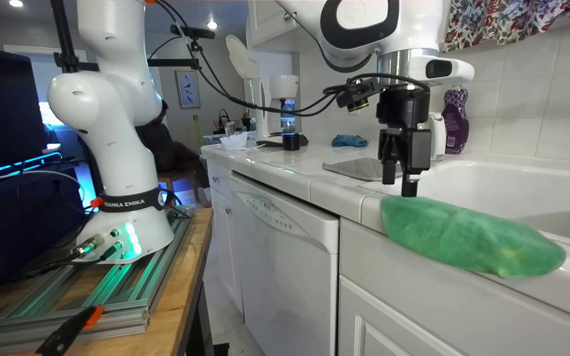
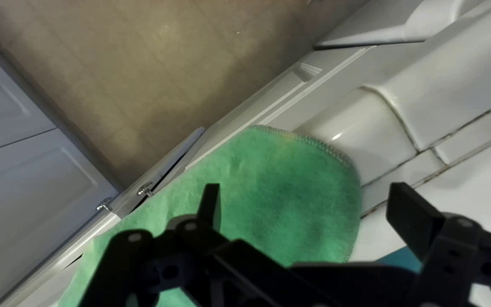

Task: Pick up the cloth and the pot, then put them on the left side of the counter

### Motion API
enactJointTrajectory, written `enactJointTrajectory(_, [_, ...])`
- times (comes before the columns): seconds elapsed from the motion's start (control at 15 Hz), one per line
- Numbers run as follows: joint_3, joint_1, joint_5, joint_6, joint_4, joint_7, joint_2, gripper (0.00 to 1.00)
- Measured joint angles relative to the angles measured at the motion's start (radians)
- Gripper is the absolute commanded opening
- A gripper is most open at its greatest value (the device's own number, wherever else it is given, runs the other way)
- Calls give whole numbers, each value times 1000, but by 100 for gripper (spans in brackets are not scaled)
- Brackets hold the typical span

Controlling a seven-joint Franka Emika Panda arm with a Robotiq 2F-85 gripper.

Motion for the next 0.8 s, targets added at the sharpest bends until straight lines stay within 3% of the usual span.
enactJointTrajectory(0.13, [4, 4, 0, 0, 14, 0, 14, 100])
enactJointTrajectory(0.27, [7, 7, 0, 0, 26, 0, 26, 88])
enactJointTrajectory(0.4, [8, 9, 0, 0, 35, 0, 36, 83])
enactJointTrajectory(0.53, [7, 8, 1, 0, 37, 0, 40, 71])
enactJointTrajectory(0.67, [6, 6, 1, 0, 37, 0, 43, 49])
enactJointTrajectory(0.8, [6, 4, 1, 0, 37, 0, 48, 38])
